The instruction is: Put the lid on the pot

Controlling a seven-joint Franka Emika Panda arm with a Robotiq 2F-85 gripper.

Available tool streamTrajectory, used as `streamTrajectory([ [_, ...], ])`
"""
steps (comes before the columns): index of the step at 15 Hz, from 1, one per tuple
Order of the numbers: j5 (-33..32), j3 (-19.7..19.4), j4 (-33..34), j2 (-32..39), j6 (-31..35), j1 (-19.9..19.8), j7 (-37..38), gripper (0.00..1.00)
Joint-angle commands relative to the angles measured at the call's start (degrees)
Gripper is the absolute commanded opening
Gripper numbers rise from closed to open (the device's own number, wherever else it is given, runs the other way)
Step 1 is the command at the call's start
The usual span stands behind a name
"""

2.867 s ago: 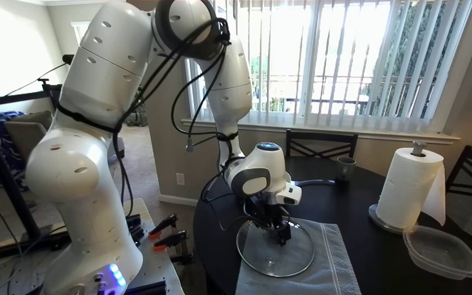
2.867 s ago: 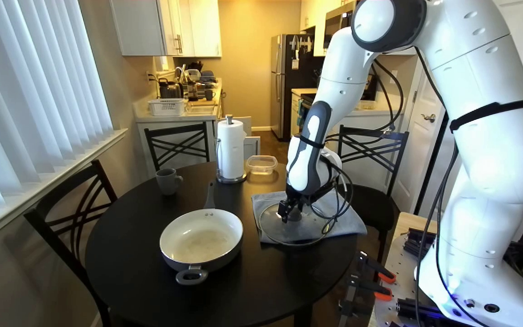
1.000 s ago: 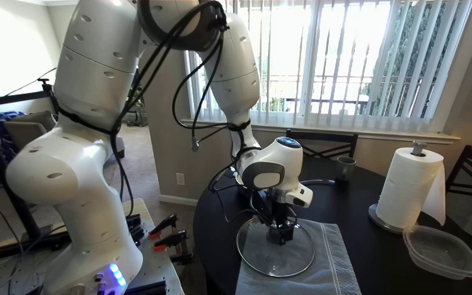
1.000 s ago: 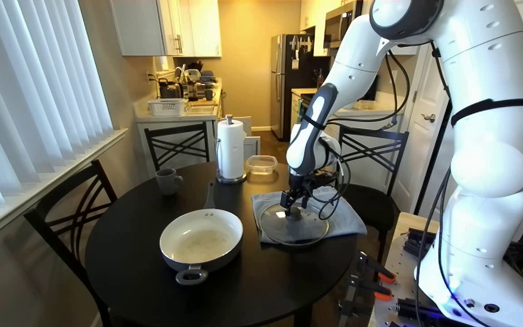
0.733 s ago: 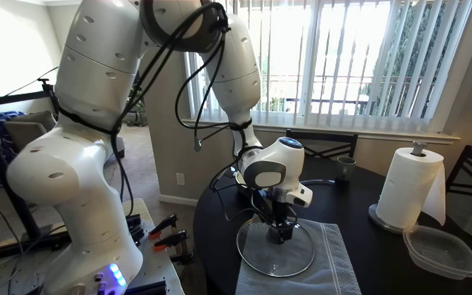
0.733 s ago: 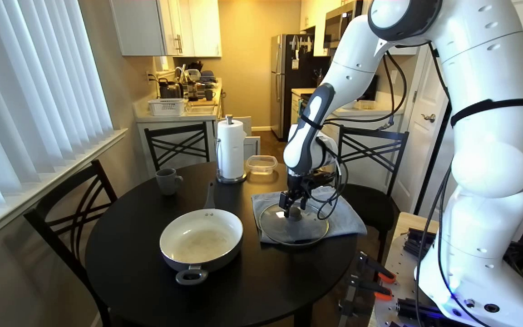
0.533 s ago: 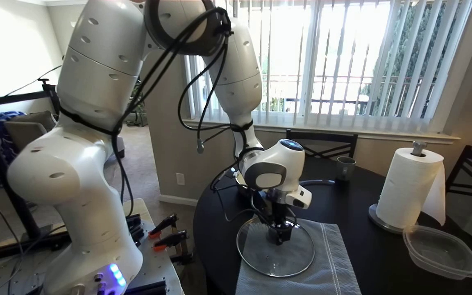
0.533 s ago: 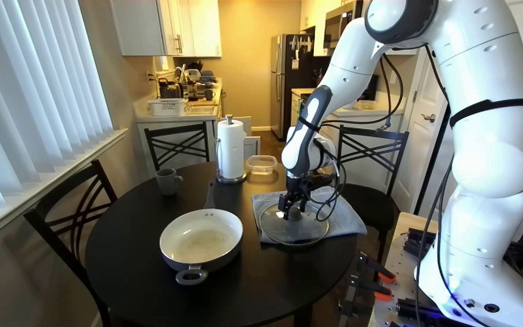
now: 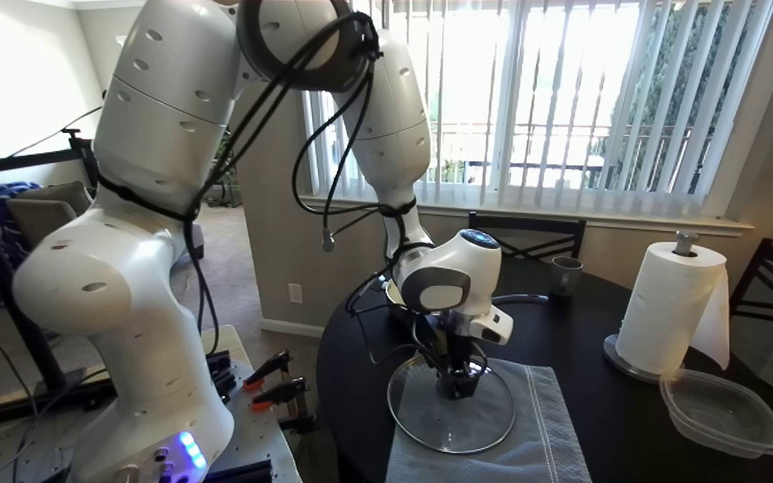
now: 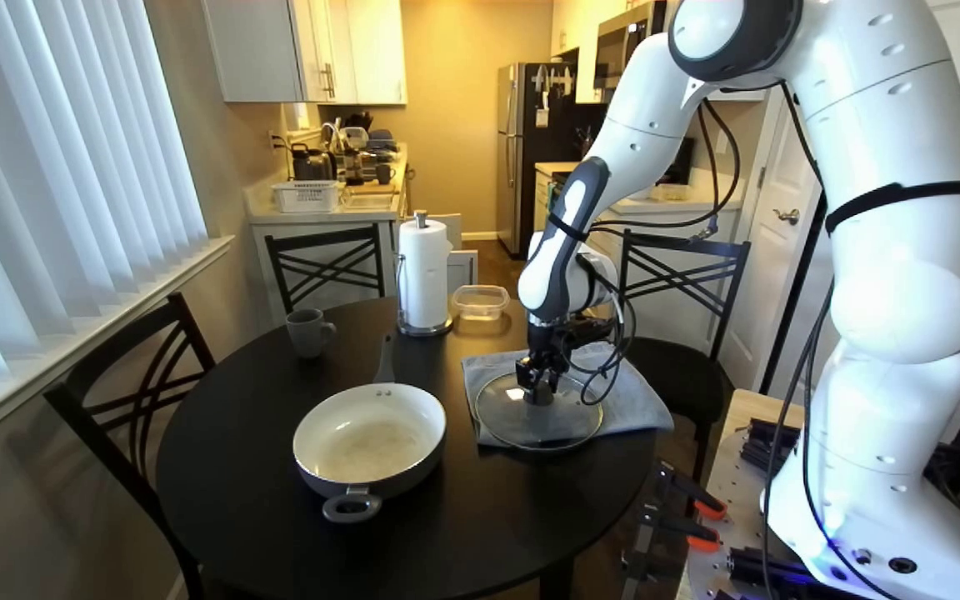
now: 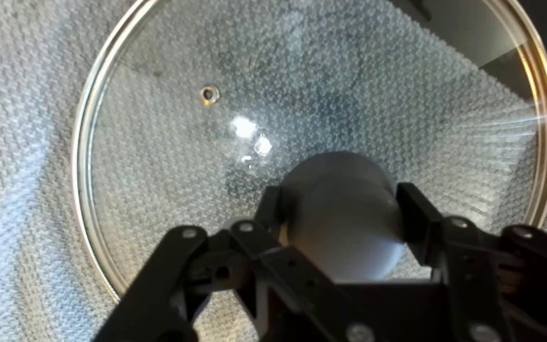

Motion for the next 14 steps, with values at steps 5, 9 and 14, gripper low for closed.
streamTrajectory([
  [5,1.7,-1.2,-1.5,-1.4,0.1,2.4,-1.2,0.35],
  [9,1.3,-2.3,-3.2,-3.2,1.4,4.1,-0.4,0.35],
  [14,2.4,-1.3,-6.3,-6.7,3.6,3.2,-1.8,0.35],
])
